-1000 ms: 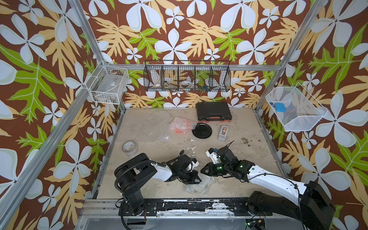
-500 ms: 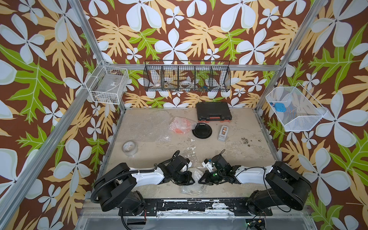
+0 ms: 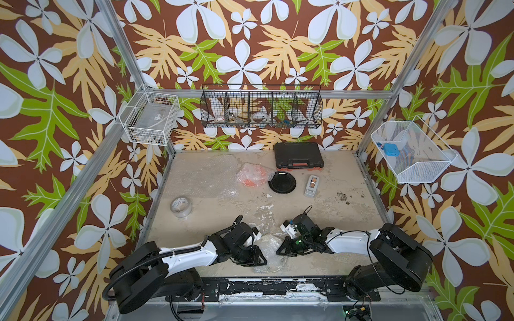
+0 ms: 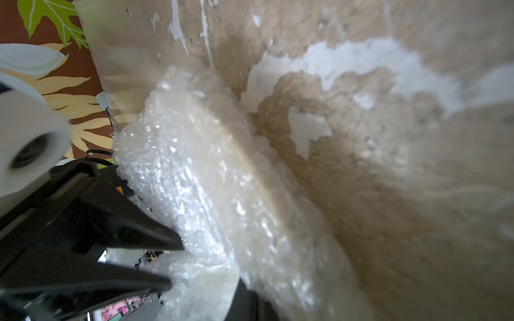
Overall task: Wrap dinner plates in bubble wrap
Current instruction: Wrap the plate in the bubble wrap.
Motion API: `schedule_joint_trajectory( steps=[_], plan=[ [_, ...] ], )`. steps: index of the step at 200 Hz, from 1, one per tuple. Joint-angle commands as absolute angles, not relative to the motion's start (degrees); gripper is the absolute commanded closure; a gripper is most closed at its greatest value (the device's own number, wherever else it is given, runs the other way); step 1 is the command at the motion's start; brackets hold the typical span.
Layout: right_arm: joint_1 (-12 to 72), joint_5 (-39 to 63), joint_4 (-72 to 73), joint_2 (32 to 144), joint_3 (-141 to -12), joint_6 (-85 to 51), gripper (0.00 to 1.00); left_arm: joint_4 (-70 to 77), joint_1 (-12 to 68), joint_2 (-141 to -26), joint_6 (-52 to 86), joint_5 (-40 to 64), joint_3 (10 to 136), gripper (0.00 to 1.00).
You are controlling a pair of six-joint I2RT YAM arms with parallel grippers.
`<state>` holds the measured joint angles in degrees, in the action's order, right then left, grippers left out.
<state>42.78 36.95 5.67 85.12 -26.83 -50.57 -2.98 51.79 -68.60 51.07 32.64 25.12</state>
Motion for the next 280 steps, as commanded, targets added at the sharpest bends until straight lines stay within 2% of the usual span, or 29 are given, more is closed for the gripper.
schedule_joint_trajectory(
  steps=[1, 22, 49, 65, 90, 134, 161, 188, 213, 244, 280],
  plan=[
    [42.6, 28.7, -0.8, 85.5, -27.3, -49.3, 0.98, -8.1, 51.5, -64.9, 51.9, 34.4, 30.9, 0.64],
    [42.7, 28.7, -1.2, 85.3, -27.8, -48.9, 0.98, -13.0, 50.3, -64.9, 50.4, 30.9, 37.9, 0.67],
    [42.7, 28.7, -1.9, 85.1, -28.2, -48.4, 0.99, -21.2, 50.1, -72.6, 44.4, 22.9, 44.6, 0.81],
    [42.7, 28.7, -2.1, 84.9, -28.3, -48.3, 0.99, -20.0, 50.2, -77.9, 41.7, 25.3, 44.8, 0.89],
    [42.7, 28.2, -3.2, 84.2, -28.8, -48.0, 0.99, -13.7, 50.2, -82.9, 41.3, 29.1, 39.3, 0.95],
    [44.4, 27.5, -8.4, 79.0, -32.1, -48.2, 1.00, -5.6, 50.1, -88.5, 43.5, 29.8, 31.8, 0.95],
    [48.7, 27.6, -10.2, 75.1, -34.3, -50.8, 1.00, -3.2, 50.1, -89.1, 45.1, 29.6, 30.3, 0.95],
    [53.7, 26.1, -9.0, 76.4, -33.9, -54.2, 1.00, -3.2, 50.1, -88.4, 45.8, 29.0, 30.1, 0.95],
    [54.9, 24.9, -4.6, 80.4, -29.4, -56.3, 1.00, -3.5, 50.1, -86.7, 46.8, 28.4, 30.0, 0.95],
    [54.7, 18.6, -7.8, 83.7, -30.9, -50.5, 1.00, -2.7, 50.1, -82.3, 50.1, 28.2, 27.6, 0.95],
    [51.3, 15.9, -10.7, 85.7, -36.1, -39.3, 1.00, 3.8, 51.7, -73.6, 60.3, 27.7, 20.0, 0.95]
  ],
)
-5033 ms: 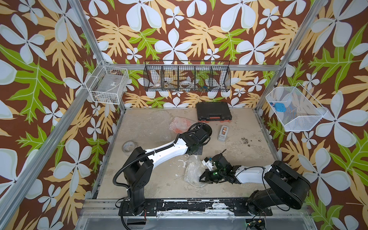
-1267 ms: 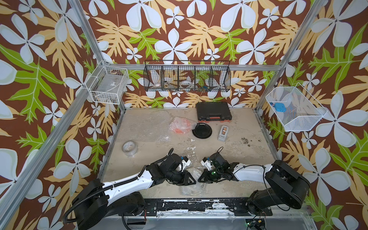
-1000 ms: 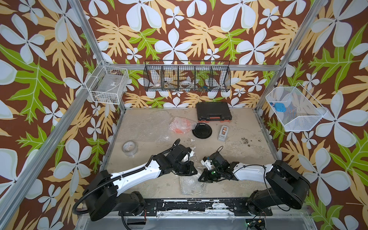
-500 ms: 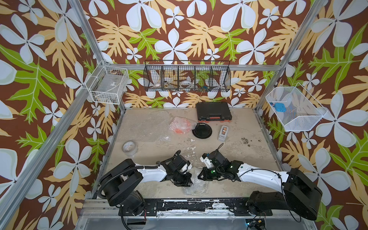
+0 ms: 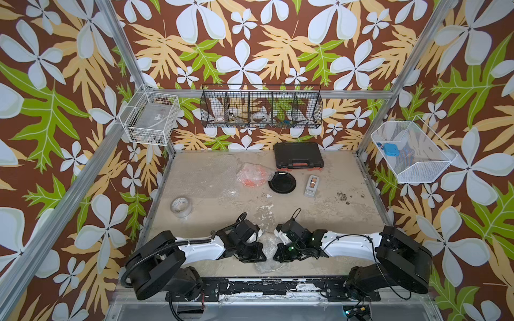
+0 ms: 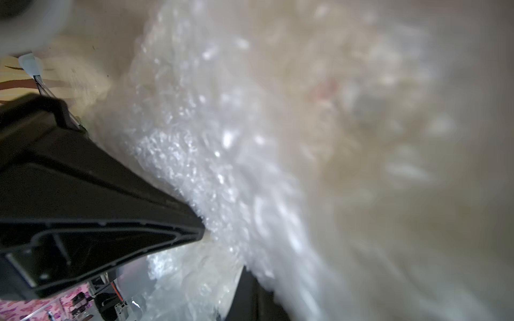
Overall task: Wrap dinner plates in bubble wrap
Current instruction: Wrap the plate in the bubble wrap.
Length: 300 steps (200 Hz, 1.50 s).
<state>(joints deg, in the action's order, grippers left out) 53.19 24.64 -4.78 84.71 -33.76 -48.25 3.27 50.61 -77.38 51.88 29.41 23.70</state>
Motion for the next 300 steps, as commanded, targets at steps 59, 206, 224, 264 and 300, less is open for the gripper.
schedule_joint_trajectory(
  steps=[59, 206, 224, 264, 300],
  plan=[
    [50.6, 17.9, -17.4, 80.4, -39.6, -34.3, 1.00, 15.0, 53.2, -71.4, 70.1, 25.2, 15.7, 0.95],
    [60.4, 4.3, -24.6, 92.5, -43.7, -40.8, 0.79, 10.2, 53.3, -71.2, 68.9, 24.1, 18.4, 0.94],
    [60.3, 3.6, -23.7, 93.8, -43.2, -39.9, 0.85, 7.8, 53.2, -69.9, 68.1, 24.1, 20.0, 0.93],
    [60.4, 4.5, -21.8, 91.3, -42.6, -36.9, 0.94, -2.6, 52.0, -66.6, 63.7, 20.2, 29.3, 0.93],
    [60.4, 6.8, -20.1, 89.6, -41.0, -35.6, 0.97, -11.4, 47.8, -72.3, 54.9, 15.7, 37.3, 0.93]
  ],
)
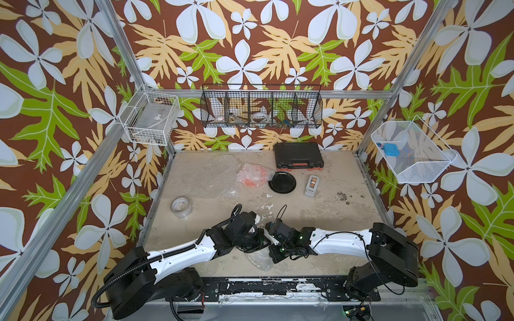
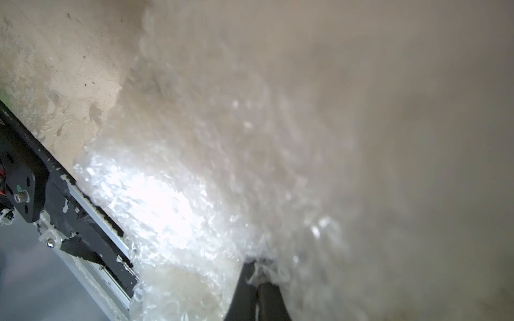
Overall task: Wrap dinner plates in bubble wrap
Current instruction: Wrap the plate in the bubble wrap.
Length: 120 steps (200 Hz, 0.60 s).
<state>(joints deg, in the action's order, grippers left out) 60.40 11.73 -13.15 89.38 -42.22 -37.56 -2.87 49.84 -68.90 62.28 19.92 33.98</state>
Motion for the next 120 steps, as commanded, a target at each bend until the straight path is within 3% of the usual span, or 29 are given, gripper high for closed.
schedule_joint_trajectory(
  steps=[1, 34, 56, 97, 120],
  plan=[
    [60.4, 6.8, -20.2, 89.6, -40.9, -35.6, 0.97, -11.5, 47.7, -72.6, 54.7, 15.6, 37.4, 0.93],
    [60.2, 5.4, -22.1, 88.1, -41.0, -35.2, 0.95, -8.9, 46.9, -82.7, 50.1, 17.7, 37.8, 0.93],
    [60.1, 1.6, -26.6, 86.5, -41.7, -36.9, 0.84, -7.2, 46.9, -88.1, 49.1, 17.6, 36.5, 0.93],
    [58.9, -1.3, -35.3, 81.0, -43.4, -40.9, 0.74, -6.0, 46.9, -89.3, 49.4, 16.3, 34.9, 0.94],
    [56.8, 2.1, -35.6, 76.2, -45.2, -41.2, 0.73, -5.9, 46.9, -88.6, 49.6, 16.2, 34.4, 0.94]
  ],
)
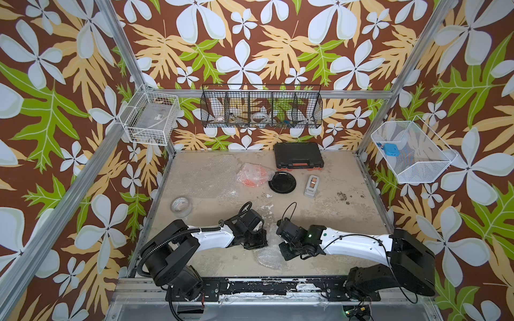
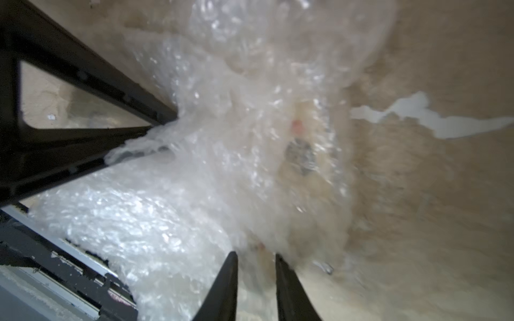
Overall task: Wrap dinner plates in bubble wrap
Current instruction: Wrap the plate in the bubble wrap.
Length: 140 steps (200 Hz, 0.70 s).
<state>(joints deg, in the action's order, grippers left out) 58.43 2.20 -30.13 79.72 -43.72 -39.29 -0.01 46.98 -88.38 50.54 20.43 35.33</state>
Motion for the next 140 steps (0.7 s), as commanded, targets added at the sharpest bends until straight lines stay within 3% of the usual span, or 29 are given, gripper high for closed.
schedule_joint_trajectory(
  steps=[1, 35, 61, 86, 116, 140],
  plan=[
    [56.7, 2.3, -35.6, 76.0, -45.3, -41.2, 0.73, -5.9, 46.9, -88.7, 49.6, 16.2, 34.4, 0.94],
    [53.0, 17.1, -22.2, 71.0, -44.2, -40.7, 0.77, -5.2, 46.9, -88.2, 49.9, 16.5, 34.0, 0.94],
    [52.7, 25.4, -12.4, 74.9, -44.4, -40.2, 0.81, -4.2, 46.9, -88.6, 50.2, 17.2, 33.7, 0.94],
    [51.4, 24.2, -12.0, 81.6, -44.2, -39.8, 0.85, -4.2, 47.0, -88.2, 50.3, 17.2, 33.6, 0.94],
    [47.1, 12.9, -15.6, 88.0, -42.7, -39.4, 0.90, -4.4, 46.9, -87.9, 50.1, 17.1, 33.3, 0.94],
    [45.2, 10.3, -17.0, 90.5, -42.4, -37.6, 0.91, -4.4, 46.9, -87.9, 50.1, 17.3, 33.1, 0.94]
  ],
)
